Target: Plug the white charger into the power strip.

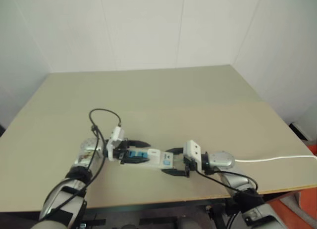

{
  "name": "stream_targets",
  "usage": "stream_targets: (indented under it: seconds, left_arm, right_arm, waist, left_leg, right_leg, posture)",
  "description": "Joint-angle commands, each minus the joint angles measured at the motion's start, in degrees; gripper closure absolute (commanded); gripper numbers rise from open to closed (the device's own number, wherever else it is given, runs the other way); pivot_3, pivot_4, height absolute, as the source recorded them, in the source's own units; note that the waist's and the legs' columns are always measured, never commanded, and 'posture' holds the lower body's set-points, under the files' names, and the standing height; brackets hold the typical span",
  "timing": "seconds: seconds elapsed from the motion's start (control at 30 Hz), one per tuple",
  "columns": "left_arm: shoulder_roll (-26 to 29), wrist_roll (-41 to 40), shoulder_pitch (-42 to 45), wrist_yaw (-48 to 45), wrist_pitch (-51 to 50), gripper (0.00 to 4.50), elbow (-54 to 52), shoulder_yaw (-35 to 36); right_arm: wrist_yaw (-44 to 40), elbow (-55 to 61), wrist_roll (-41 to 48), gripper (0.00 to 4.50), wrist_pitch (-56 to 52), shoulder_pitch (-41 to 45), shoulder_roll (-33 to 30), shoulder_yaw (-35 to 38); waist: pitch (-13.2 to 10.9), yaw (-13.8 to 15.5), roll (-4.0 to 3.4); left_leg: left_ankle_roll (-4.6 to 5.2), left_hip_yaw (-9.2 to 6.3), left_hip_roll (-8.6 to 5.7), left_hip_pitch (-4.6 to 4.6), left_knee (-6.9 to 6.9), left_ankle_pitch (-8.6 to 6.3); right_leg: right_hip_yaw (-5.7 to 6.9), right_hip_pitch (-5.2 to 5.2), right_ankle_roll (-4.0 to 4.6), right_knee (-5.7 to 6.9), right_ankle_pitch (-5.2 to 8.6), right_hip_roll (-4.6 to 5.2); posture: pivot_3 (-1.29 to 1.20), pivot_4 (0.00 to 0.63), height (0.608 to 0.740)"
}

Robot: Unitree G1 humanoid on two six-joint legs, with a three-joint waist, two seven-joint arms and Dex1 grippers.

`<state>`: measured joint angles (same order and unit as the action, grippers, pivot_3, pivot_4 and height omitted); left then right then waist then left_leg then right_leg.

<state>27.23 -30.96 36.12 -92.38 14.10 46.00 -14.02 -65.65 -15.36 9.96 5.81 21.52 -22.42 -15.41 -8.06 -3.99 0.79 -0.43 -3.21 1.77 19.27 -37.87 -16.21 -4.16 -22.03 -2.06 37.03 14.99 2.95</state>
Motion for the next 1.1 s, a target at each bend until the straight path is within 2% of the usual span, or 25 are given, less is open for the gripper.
stream_targets:
  seconds: [0.03,0.07,0.3,0.47,0.63,0.73,0.93,1.1]
  left_arm:
    - [-0.3,2.0,-2.4,-0.1,0.0,0.2,2.3,-1.4]
    - [-0.1,1.8,-2.4,-0.1,0.1,0.02,1.7,-1.7]
    - [2.6,-4.0,-1.6,-0.1,-4.1,0.02,-5.7,-3.0]
    - [10.7,-8.3,0.6,-0.1,-11.3,0.02,-13.5,-3.4]
    - [16.1,-5.4,2.5,-0.1,-9.3,0.02,-9.9,0.8]
    - [17.0,-3.1,2.9,-0.1,-7.5,0.0,-6.7,3.7]
    - [16.3,-1.8,1.4,-0.1,-7.4,0.0,-7.4,8.1]
    - [16.8,-2.3,-0.1,-0.1,-8.5,0.0,-10.6,9.9]
  right_arm:
    - [-1.2,-0.5,-1.7,1.08,1.1,-0.6,-0.1,-2.1]
    - [-1.2,-0.5,-1.7,1.08,1.1,-0.5,-0.1,-2.1]
    - [-1.2,-1.0,-1.9,1.08,1.3,-0.3,0.0,-2.2]
    - [-1.5,-0.4,-1.7,1.08,1.1,-0.4,-0.5,-1.9]
    - [-3.1,0.2,-0.3,1.08,-0.7,0.6,-2.1,-1.0]
    - [-4.2,0.5,-0.5,0.09,0.6,1.2,-3.3,-0.7]
    - [-5.5,1.7,1.7,0.04,0.2,2.9,-6.0,2.2]
    - [-8.5,9.3,6.5,0.04,-3.4,1.6,-12.9,6.9]
  waist:
    - [0.0,0.0,0.0]
    - [0.0,0.0,0.0]
    - [0.0,-0.1,0.06]
    - [-0.4,-0.2,0.4]
    - [-0.7,0.1,0.41]
    - [-1.0,0.3,0.38]
    - [-1.3,1.0,0.43]
    - [-1.5,1.8,0.39]
  left_leg:
    - [0.0,0.0,0.0,0.0,0.0,0.0]
    - [0.0,-0.01,0.0,0.0,0.0,0.0]
    - [0.0,-0.01,0.03,0.06,0.0,0.0]
    - [0.01,-0.03,0.13,0.16,0.01,-0.01]
    - [0.02,-0.04,0.15,0.18,0.02,-0.01]
    - [0.01,-0.04,0.14,0.21,0.02,-0.01]
    - [-0.02,-0.07,0.11,0.94,-0.03,0.01]
    - [-0.04,-0.02,0.04,1.13,-0.04,0.02]
  right_leg:
    - [0.0,0.0,0.0,0.0,0.0,0.0]
    - [0.01,0.0,0.0,0.0,0.0,-0.01]
    - [0.0,-0.07,0.02,0.0,-0.01,-0.02]
    - [0.0,-0.22,0.07,0.0,-0.04,-0.1]
    - [0.03,-0.23,0.15,-0.04,-0.08,-0.11]
    - [0.05,-0.23,0.16,-0.07,-0.07,-0.11]
    - [0.13,-0.94,0.25,0.0,-0.12,-0.03]
    - [0.16,-1.11,0.26,0.0,-0.13,0.08]
  posture:
    - [0.0,0.15,0.74]
    - [0.0,0.15,0.74]
    - [0.0,0.15,0.74]
    - [0.0,0.15,0.74]
    - [0.0,0.15,0.74]
    - [0.0,0.15,0.74]
    - [0.0,0.15,0.74]
    - [0.0,0.15,0.74]
